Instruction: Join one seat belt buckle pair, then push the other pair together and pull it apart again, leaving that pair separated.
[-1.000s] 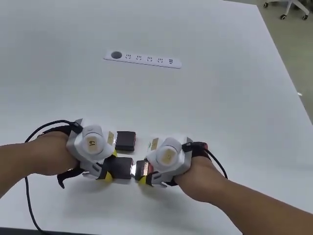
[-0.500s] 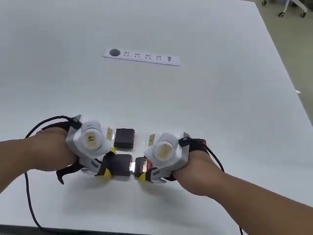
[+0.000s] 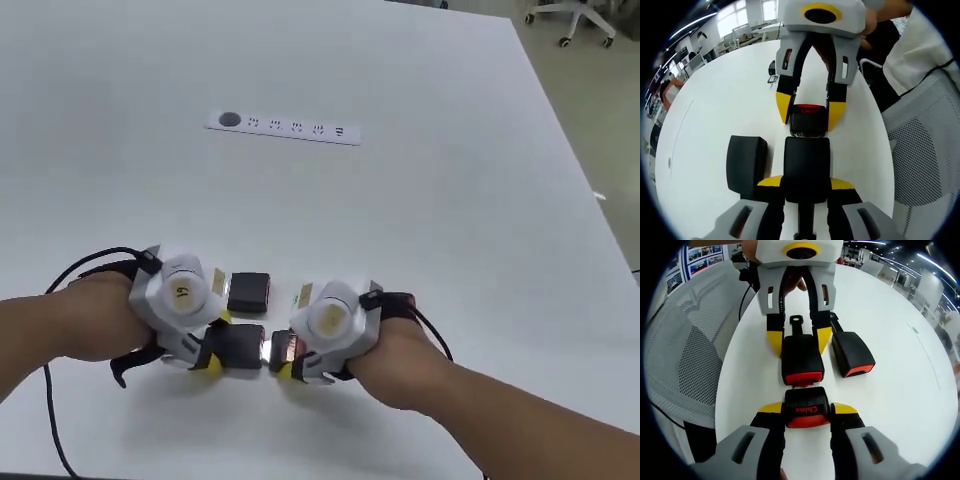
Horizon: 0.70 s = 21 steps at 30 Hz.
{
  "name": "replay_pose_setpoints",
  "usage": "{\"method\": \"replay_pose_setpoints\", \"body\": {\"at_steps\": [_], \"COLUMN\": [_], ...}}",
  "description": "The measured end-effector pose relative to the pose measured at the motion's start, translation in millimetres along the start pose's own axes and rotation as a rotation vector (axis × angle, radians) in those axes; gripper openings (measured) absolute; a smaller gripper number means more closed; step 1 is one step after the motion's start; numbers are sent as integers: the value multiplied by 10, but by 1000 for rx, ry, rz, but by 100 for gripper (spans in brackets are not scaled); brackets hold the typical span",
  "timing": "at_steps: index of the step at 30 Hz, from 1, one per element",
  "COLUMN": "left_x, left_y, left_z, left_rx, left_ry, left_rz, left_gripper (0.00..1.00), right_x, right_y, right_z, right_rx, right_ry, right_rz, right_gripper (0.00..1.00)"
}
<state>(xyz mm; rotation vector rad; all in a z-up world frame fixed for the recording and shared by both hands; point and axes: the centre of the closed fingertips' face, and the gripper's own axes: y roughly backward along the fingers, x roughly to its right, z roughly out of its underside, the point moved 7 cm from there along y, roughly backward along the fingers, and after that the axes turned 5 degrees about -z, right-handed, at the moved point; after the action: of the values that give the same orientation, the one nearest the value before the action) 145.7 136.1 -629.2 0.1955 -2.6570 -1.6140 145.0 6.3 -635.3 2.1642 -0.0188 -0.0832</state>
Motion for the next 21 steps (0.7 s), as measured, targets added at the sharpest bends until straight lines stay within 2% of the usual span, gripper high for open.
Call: {"method": "replay_pose_setpoints", "body": {"at_steps": [9, 21], "left_x": [27, 19], "left_y": [16, 4], "left_z": [-42, -13], "left_rx": [-17, -46], "left_ry": [-1, 28], "left_rz": [-5, -21], "left_gripper": [33, 35], "right_x": [-36, -52], "right_y": [24, 23], "right_z": [-14, -36], "right_rx": [-4, -9], "right_ry": [-8, -13], "right_rz": [9, 23], "right_gripper": [33, 35]}}
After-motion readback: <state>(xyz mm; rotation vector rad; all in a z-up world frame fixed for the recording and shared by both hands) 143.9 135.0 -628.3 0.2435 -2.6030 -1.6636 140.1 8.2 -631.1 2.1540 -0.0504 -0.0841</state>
